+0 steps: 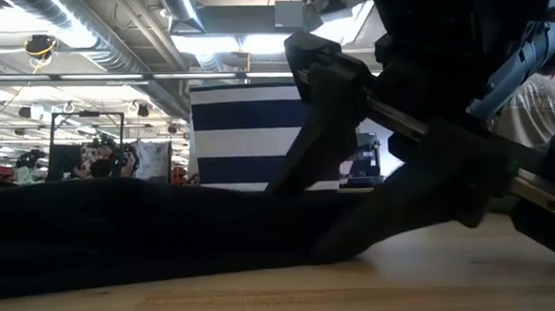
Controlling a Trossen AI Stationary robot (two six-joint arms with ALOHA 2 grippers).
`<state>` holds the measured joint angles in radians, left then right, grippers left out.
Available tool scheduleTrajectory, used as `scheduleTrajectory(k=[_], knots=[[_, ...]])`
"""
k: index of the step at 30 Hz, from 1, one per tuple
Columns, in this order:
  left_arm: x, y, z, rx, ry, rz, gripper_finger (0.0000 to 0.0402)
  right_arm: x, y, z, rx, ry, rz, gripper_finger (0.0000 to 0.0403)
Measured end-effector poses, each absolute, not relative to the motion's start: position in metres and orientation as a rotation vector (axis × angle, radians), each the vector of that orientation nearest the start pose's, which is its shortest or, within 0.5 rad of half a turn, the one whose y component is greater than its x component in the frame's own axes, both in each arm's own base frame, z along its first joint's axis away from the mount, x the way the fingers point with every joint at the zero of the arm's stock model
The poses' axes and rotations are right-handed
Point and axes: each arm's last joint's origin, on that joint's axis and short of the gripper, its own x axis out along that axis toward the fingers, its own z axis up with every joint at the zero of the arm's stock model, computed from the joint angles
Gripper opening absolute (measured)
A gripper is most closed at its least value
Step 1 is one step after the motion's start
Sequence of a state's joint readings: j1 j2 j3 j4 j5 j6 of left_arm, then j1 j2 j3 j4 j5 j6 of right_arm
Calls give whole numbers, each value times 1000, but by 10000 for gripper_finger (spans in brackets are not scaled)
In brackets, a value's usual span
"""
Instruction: Fold Laundry from Bin
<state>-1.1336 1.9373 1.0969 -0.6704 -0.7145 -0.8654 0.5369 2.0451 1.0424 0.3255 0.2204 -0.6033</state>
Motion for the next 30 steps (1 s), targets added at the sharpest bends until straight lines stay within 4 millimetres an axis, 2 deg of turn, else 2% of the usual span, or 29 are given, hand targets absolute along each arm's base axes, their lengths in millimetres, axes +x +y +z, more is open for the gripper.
scheduleTrajectory(k=[4, 7, 17, 30], knots=[[156, -289, 118, 406, 916, 77, 4, 341, 195, 107, -875, 579, 468, 240], [156, -289, 118, 398, 917, 81, 4, 339, 193, 107, -909, 626, 469, 254], [155, -289, 118, 390, 936, 79, 4, 327, 193, 111, -992, 703, 504, 245], [156, -287, 118, 396, 944, 86, 4, 336, 181, 110, -1083, 671, 570, 243]])
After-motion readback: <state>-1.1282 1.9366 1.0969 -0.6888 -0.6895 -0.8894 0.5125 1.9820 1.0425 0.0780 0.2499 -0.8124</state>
